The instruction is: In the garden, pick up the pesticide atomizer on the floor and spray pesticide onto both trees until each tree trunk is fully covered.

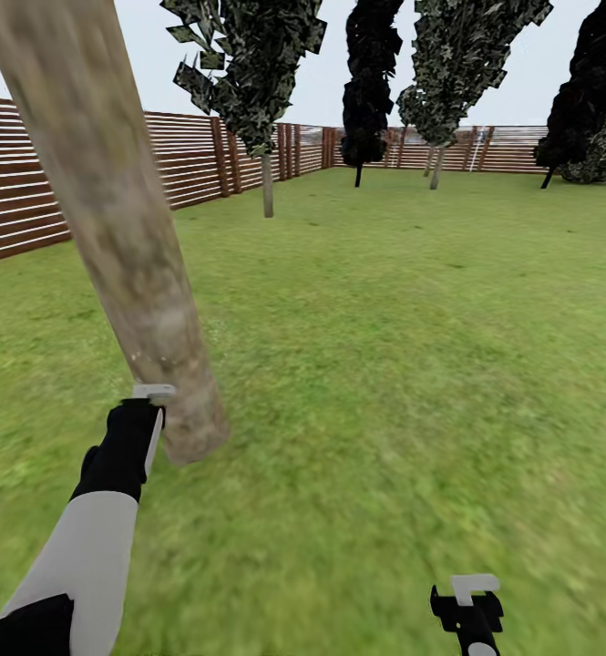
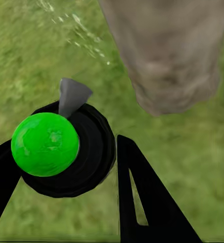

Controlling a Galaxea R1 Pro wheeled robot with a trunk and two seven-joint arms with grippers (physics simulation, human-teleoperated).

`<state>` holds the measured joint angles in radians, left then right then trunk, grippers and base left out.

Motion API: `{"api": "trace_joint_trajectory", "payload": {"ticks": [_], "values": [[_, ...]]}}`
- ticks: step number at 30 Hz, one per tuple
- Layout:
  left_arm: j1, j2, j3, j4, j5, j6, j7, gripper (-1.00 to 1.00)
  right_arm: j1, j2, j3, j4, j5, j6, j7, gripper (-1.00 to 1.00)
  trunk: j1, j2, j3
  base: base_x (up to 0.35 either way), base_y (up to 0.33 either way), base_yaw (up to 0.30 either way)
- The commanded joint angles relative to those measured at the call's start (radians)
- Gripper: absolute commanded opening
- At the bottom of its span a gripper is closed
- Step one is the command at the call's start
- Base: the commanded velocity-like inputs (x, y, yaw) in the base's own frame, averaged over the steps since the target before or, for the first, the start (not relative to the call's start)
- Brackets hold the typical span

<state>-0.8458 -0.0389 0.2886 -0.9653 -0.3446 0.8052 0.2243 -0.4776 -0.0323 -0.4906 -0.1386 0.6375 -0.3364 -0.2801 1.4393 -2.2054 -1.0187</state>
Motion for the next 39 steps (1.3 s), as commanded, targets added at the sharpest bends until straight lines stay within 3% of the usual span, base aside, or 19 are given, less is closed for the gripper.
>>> {"api": "trace_joint_trajectory", "payload": {"ticks": [1,8,16,17,19,20,23,27,31,33,35,37,38,39], "values": [[-0.001,-0.001,0.001,-0.001,0.003,0.003,0.004,-1.00,-0.001,0.000,-0.008,0.002,0.010,-0.004,-0.002,1.00,0.000,0.000,-0.001,-0.135,-0.271,0.000],[-0.001,0.001,0.003,-0.001,0.001,0.003,0.004,-1.00,-0.001,0.000,-0.008,0.003,0.011,-0.004,-0.002,1.00,0.000,0.000,-0.001,-0.062,-0.272,0.000],[0.001,0.016,0.004,0.000,0.000,0.003,0.004,-1.00,-0.001,0.000,-0.008,0.002,0.010,-0.004,-0.002,1.00,0.000,0.000,-0.001,0.222,-0.189,0.000],[0.002,0.024,0.005,0.001,0.000,0.002,0.004,-1.00,-0.001,0.000,-0.008,0.002,0.011,-0.004,-0.002,1.00,0.000,0.000,-0.001,0.268,-0.158,0.000],[0.017,0.083,0.019,0.002,0.004,0.002,0.004,-1.00,-0.001,0.000,-0.008,0.002,0.011,-0.004,-0.003,1.00,0.000,0.000,-0.001,0.250,-0.159,0.142],[0.024,0.099,0.031,0.002,0.005,0.002,0.003,-1.00,-0.001,0.000,-0.008,0.002,0.010,-0.004,-0.003,1.00,0.000,0.000,-0.001,0.243,-0.160,0.236],[0.046,0.119,0.067,0.003,0.003,-0.001,0.004,-1.00,-0.001,0.001,-0.007,0.003,0.011,-0.004,-0.003,1.00,0.000,0.000,-0.001,0.241,-0.155,0.262],[0.067,0.111,0.062,0.015,0.003,-0.004,0.006,-1.00,-0.001,0.002,-0.006,0.004,0.011,-0.004,-0.003,1.00,0.000,0.000,-0.001,0.121,-0.060,0.275],[0.097,0.062,0.062,0.020,0.006,-0.010,0.009,-1.00,-0.001,0.002,-0.007,0.004,0.011,-0.004,-0.003,1.00,0.000,0.000,-0.001,0.004,-0.002,0.273],[0.098,0.062,0.063,0.019,0.005,-0.011,0.007,-1.00,-0.001,0.002,-0.007,0.004,0.011,-0.004,-0.003,1.00,0.000,0.000,-0.001,0.000,0.000,0.183],[0.098,0.078,0.070,0.019,0.001,-0.013,0.007,-1.00,-0.001,0.002,-0.007,0.004,0.011,-0.004,-0.002,1.00,0.000,0.000,-0.001,0.000,0.000,0.038],[0.099,0.118,0.071,0.018,0.001,-0.012,0.009,-1.00,-0.001,0.001,-0.006,0.004,0.011,-0.004,-0.002,1.00,0.000,0.000,-0.001,0.000,0.000,0.009],[0.099,0.150,0.072,0.018,0.001,-0.010,0.009,-1.00,-0.001,0.000,-0.007,0.004,0.011,-0.004,-0.002,1.00,0.000,0.000,-0.001,0.000,0.000,0.002],[0.099,0.163,0.071,0.018,0.003,-0.010,0.009,-1.00,-0.001,0.000,-0.007,0.004,0.011,-0.004,-0.002,1.00,0.000,0.000,-0.001,0.000,0.000,0.001]]}}
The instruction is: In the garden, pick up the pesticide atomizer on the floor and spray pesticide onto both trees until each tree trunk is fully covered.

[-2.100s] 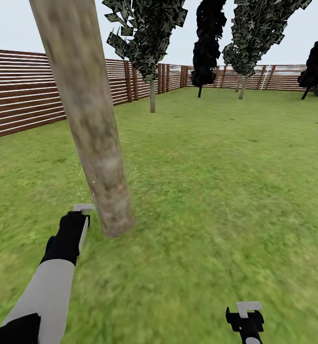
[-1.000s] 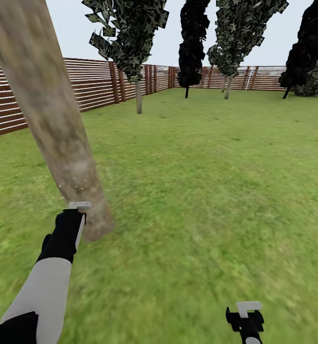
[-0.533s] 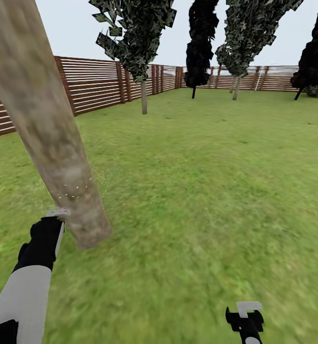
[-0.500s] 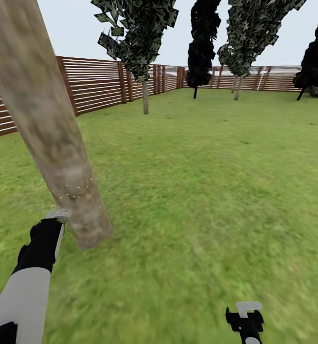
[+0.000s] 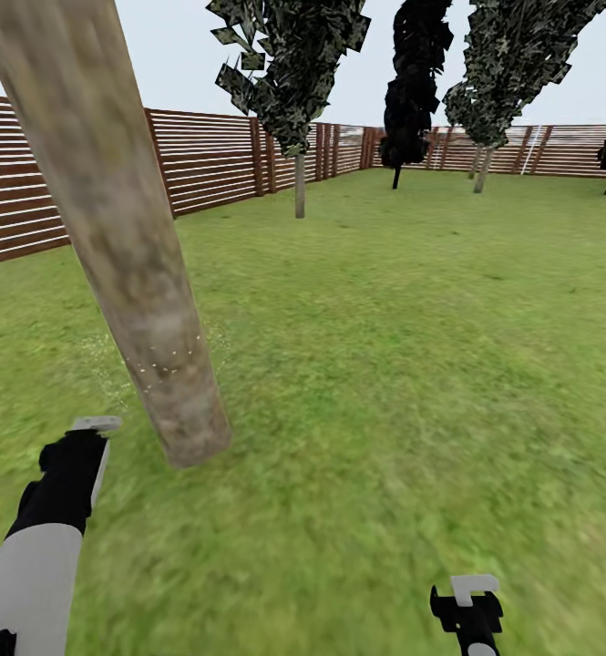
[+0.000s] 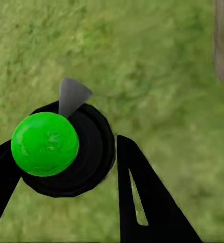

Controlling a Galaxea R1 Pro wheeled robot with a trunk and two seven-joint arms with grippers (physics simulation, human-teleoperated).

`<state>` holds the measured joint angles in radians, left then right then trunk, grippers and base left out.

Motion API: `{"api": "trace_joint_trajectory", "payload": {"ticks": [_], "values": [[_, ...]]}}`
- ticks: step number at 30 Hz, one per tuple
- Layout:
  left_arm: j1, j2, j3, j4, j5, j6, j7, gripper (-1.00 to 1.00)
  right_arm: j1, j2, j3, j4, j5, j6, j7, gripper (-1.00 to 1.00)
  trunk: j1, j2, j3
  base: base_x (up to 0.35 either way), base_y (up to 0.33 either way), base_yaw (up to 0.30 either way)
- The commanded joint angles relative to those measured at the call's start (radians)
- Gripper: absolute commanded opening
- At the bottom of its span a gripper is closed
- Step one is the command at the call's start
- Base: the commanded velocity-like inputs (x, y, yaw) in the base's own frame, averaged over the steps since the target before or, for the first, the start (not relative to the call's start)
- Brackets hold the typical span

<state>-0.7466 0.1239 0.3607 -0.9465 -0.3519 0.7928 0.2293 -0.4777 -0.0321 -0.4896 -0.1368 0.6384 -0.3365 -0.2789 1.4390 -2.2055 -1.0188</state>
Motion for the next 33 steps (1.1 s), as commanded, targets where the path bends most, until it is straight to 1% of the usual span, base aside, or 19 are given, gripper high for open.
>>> {"api": "trace_joint_trajectory", "payload": {"ticks": [1,2,3,5,7,8,9,10,13,14,15,16,17,19,21,24,27,33], "values": [[0.000,0.002,-0.005,0.001,0.014,0.002,0.005,-1.00,-0.001,0.000,-0.008,0.002,0.010,-0.004,-0.003,1.00,0.000,0.000,-0.001,0.000,0.000,0.000],[0.000,-0.006,-0.008,0.015,0.015,0.002,0.005,-1.00,-0.001,0.000,-0.009,0.002,0.010,-0.004,-0.003,1.00,0.000,0.000,-0.001,0.000,0.000,0.000],[-0.001,-0.019,-0.013,0.034,0.016,0.001,0.006,-1.00,-0.001,0.000,-0.009,0.002,0.010,-0.004,-0.003,1.00,0.000,0.000,-0.001,0.000,0.000,0.000],[-0.004,-0.064,-0.019,0.059,0.016,0.000,0.007,-1.00,-0.001,0.000,-0.009,0.001,0.010,-0.004,-0.004,1.00,0.000,0.000,-0.001,0.000,0.000,0.000],[-0.006,-0.098,-0.020,0.056,0.016,0.000,0.007,-1.00,-0.001,0.000,-0.009,0.000,0.010,-0.004,-0.005,1.00,0.000,0.000,-0.001,0.000,0.000,0.000],[-0.007,-0.111,-0.020,0.054,0.015,-0.001,0.007,-1.00,-0.001,0.000,-0.009,0.000,0.010,-0.004,-0.005,1.00,0.000,0.000,-0.001,0.000,0.000,0.000],[-0.009,-0.116,-0.019,0.052,0.015,0.000,0.007,-1.00,-0.001,0.000,-0.009,0.000,0.010,-0.004,-0.005,1.00,0.000,0.000,-0.001,0.000,0.000,0.000],[-0.009,-0.117,-0.019,0.051,0.015,0.000,0.007,-1.00,-0.001,0.000,-0.009,0.000,0.009,-0.004,-0.005,1.00,0.000,0.000,-0.001,0.000,0.000,0.000],[-0.010,-0.103,-0.012,0.049,0.014,0.000,0.007,-1.00,-0.001,0.000,-0.009,0.000,0.009,-0.004,-0.004,1.00,0.000,0.000,0.000,0.000,0.000,-0.151],[-0.011,-0.088,-0.009,0.048,0.013,0.000,0.008,-1.00,-0.001,0.000,-0.009,0.000,0.009,-0.004,-0.003,1.00,0.000,0.000,0.001,0.000,0.000,-0.254],[-0.011,-0.063,-0.007,0.048,0.014,0.001,0.008,-1.00,-0.001,0.000,-0.009,0.000,0.009,-0.004,-0.003,1.00,0.000,0.000,0.001,0.000,0.000,-0.268],[-0.012,-0.052,-0.007,0.048,0.014,0.001,0.008,-1.00,-0.001,0.000,-0.009,0.000,0.009,-0.004,-0.003,1.00,0.000,0.000,0.002,0.000,0.000,-0.272],[-0.013,-0.046,-0.007,0.047,0.014,0.002,0.008,-1.00,-0.001,0.000,-0.009,0.000,0.009,-0.004,-0.003,1.00,0.000,0.000,0.002,0.000,0.000,-0.275],[-0.013,-0.041,-0.005,0.047,0.013,0.002,0.008,-1.00,-0.001,0.000,-0.009,0.000,0.009,-0.004,-0.003,1.00,0.000,0.000,0.004,0.000,0.000,-0.276],[-0.010,-0.040,0.004,0.048,0.013,0.000,0.008,-1.00,-0.001,0.000,-0.009,0.000,0.009,-0.004,-0.003,1.00,0.000,0.000,0.005,0.000,0.000,-0.270],[-0.005,-0.040,0.008,0.039,0.014,-0.002,0.007,-1.00,-0.001,0.000,-0.009,0.000,0.009,-0.004,-0.003,1.00,0.000,0.000,0.006,0.000,-0.024,-0.130],[-0.005,-0.043,0.007,0.020,0.016,-0.003,0.007,-1.00,-0.001,0.000,-0.009,0.000,0.009,-0.004,-0.003,1.00,0.000,0.000,0.006,0.000,-0.220,-0.012],[-0.003,-0.041,0.009,0.017,0.015,-0.003,0.007,-1.00,-0.001,0.000,-0.009,0.001,0.010,-0.004,-0.003,1.00,0.000,0.000,0.006,0.000,-0.270,-0.001]]}}
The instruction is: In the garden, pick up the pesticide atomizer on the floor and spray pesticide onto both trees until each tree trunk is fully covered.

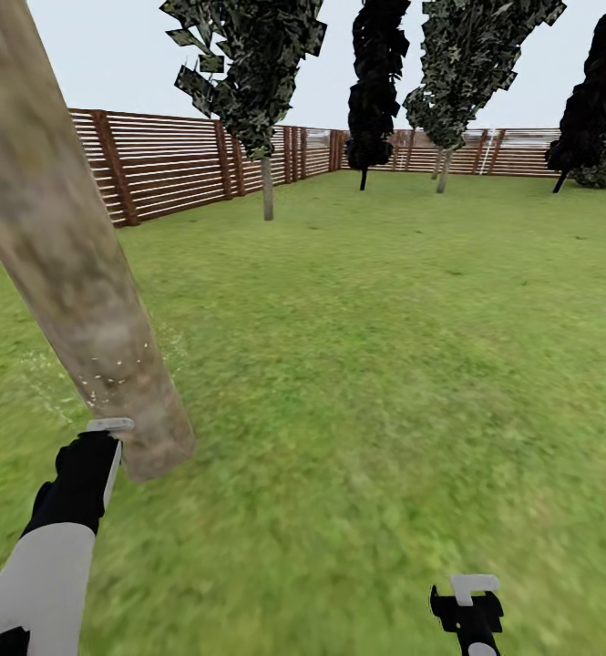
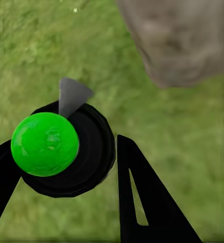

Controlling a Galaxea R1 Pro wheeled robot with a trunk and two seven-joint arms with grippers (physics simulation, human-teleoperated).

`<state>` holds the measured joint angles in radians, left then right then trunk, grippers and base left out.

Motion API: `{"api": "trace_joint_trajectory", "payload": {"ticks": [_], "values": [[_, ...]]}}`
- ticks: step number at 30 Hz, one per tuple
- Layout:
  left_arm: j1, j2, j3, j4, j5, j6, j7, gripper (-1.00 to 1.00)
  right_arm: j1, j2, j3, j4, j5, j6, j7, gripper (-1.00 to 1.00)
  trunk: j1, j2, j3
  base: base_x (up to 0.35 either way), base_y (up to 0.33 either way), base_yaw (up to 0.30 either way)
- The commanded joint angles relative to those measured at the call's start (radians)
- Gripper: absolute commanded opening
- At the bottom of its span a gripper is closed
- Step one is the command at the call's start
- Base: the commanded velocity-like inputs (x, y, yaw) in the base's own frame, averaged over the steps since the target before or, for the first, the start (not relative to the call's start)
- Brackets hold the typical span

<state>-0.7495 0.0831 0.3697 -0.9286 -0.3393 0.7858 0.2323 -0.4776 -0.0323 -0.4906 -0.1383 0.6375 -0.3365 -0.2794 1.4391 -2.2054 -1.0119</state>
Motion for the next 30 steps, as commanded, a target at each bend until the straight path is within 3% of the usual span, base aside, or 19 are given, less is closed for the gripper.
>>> {"api": "trace_joint_trajectory", "payload": {"ticks": [1,10,16,21,30], "values": [[-0.001,0.001,0.000,-0.001,0.002,0.004,0.004,-1.00,-0.001,0.000,-0.008,0.002,0.011,-0.004,-0.003,1.00,0.000,0.000,-0.001,0.000,-0.274,0.000],[-0.001,0.006,0.000,-0.013,0.000,0.004,0.004,-1.00,-0.001,0.000,-0.008,0.002,0.011,-0.004,-0.003,1.00,0.000,0.000,-0.001,0.031,-0.274,0.107],[-0.001,0.002,-0.002,-0.015,0.003,0.004,0.004,-1.00,-0.001,0.000,-0.008,0.002,0.010,-0.004,-0.003,1.00,0.000,0.000,-0.001,0.202,-0.219,0.254],[-0.001,-0.004,-0.007,-0.015,0.003,0.004,0.004,-1.00,-0.001,0.000,-0.008,0.002,0.010,-0.004,-0.003,1.00,0.000,0.000,-0.001,0.197,-0.204,0.023],[-0.001,-0.006,-0.012,-0.016,0.003,0.004,0.004,-1.00,-0.001,0.000,-0.008,0.002,0.010,-0.004,-0.004,1.00,0.000,0.000,-0.001,-0.032,-0.271,0.185]]}}
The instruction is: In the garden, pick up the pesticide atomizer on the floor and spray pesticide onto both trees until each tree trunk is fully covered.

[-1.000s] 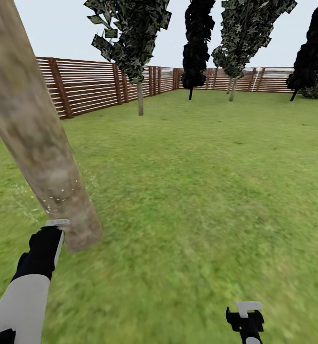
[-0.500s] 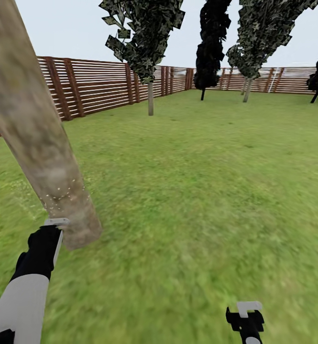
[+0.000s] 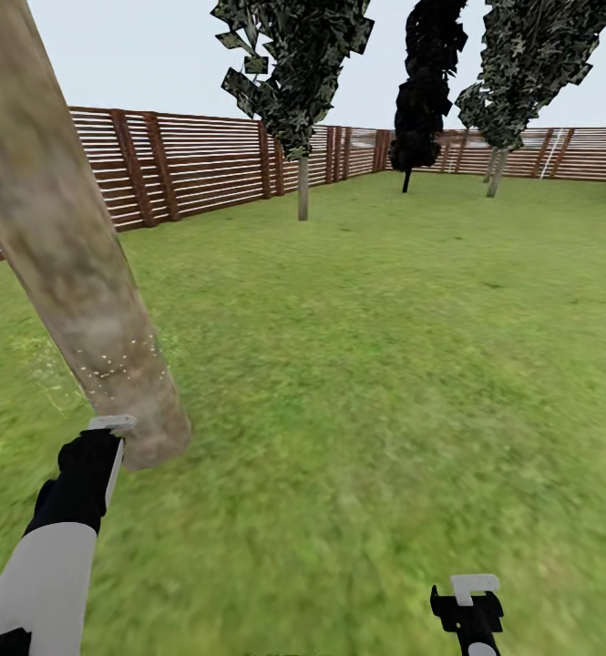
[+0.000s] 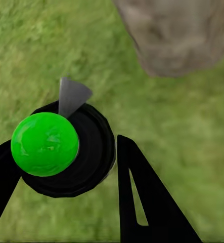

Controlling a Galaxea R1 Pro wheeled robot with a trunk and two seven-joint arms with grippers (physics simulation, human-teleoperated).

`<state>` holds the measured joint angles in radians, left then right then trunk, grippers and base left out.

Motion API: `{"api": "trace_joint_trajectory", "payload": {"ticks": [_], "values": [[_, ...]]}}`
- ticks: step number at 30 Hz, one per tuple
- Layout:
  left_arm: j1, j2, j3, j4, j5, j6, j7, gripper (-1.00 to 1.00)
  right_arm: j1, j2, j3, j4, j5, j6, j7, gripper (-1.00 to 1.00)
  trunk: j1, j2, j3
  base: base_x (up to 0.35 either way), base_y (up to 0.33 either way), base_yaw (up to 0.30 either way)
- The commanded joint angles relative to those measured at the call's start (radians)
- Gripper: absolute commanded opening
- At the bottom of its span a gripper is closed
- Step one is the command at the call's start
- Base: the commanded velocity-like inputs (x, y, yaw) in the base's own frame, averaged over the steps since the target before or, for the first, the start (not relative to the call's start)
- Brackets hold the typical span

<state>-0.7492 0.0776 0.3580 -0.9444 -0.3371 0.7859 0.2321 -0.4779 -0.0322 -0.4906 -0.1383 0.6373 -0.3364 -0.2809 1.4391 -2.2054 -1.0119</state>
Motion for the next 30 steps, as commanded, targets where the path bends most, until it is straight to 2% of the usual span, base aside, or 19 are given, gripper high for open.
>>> {"api": "trace_joint_trajectory", "payload": {"ticks": [1,7,18,30], "values": [[-0.001,-0.001,-0.003,-0.001,0.001,0.004,0.003,-1.00,-0.001,0.000,-0.008,0.002,0.011,-0.004,-0.003,1.00,0.000,0.000,-0.001,-0.010,-0.274,0.275],[-0.001,-0.005,-0.002,-0.001,0.001,0.004,0.003,-1.00,-0.001,0.000,-0.008,0.002,0.011,-0.004,-0.002,1.00,0.000,0.000,-0.001,0.079,-0.265,0.240],[-0.002,-0.006,-0.001,-0.001,0.001,0.004,0.002,-1.00,-0.001,0.000,-0.008,0.002,0.010,-0.004,-0.003,1.00,0.000,0.000,-0.001,0.222,-0.207,0.031],[-0.002,-0.005,-0.004,-0.001,0.001,0.004,0.001,-1.00,-0.001,0.000,-0.008,0.002,0.010,-0.004,-0.003,1.00,0.000,0.000,-0.001,0.213,-0.208,0.265]]}}
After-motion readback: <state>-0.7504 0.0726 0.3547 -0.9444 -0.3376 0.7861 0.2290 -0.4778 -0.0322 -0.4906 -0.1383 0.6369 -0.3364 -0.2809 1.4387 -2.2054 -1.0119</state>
